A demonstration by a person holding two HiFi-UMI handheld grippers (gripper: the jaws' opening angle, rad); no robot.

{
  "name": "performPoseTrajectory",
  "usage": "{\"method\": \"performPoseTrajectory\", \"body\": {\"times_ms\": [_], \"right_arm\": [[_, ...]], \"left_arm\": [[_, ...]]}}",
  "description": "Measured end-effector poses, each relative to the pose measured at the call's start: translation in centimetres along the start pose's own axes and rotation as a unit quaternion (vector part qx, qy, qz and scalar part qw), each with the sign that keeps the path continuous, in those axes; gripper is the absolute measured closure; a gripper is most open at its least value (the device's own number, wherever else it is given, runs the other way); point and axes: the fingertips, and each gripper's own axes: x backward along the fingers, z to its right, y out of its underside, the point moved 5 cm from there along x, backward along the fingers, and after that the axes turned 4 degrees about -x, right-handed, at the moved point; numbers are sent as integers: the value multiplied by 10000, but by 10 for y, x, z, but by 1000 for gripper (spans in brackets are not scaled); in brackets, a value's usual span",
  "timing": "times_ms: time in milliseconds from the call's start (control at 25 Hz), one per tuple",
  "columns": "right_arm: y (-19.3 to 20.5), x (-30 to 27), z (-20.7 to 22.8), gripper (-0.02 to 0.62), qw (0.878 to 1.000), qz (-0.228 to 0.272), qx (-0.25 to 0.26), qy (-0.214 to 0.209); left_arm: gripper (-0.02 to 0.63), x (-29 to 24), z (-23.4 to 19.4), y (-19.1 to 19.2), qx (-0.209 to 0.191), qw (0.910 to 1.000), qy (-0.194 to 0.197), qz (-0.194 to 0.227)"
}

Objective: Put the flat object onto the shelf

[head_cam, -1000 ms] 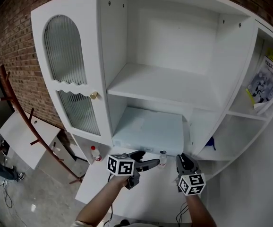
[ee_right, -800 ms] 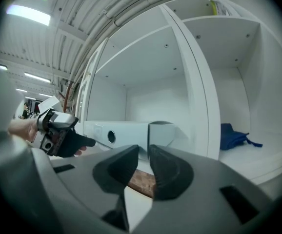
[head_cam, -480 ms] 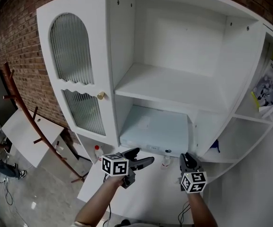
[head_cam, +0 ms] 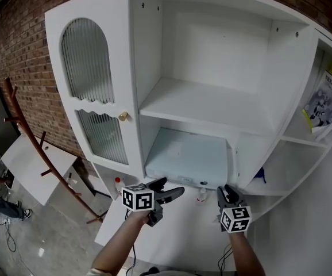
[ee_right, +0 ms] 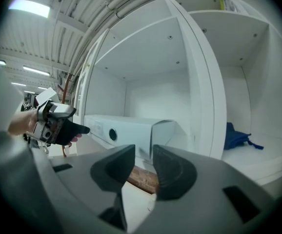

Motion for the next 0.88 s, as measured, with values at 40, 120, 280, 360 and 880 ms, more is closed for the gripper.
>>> {"method": "performPoseTrajectory", "body": {"times_ms": [40, 120, 280, 360, 880], "right_arm": [[1, 1, -1, 468, 10000, -18, -6, -9], [3, 3, -2, 468, 10000, -56, -23, -19], [2, 12, -2, 468, 10000, 56, -56, 43], [0, 19, -4, 468, 9998, 155, -69, 58], [-6, 65, -38, 517, 9992, 377, -6, -121]], "left_arm": [[143, 1, 0, 1, -42, 10000, -36, -9], [143, 3, 1, 4, -117, 9999, -75, -44], [143, 9, 3, 8, -99, 9999, -88, -31], [143, 15, 3, 11, -87, 9999, -113, -7], [144, 64, 32, 6, -1774, 9803, -865, 95]]}}
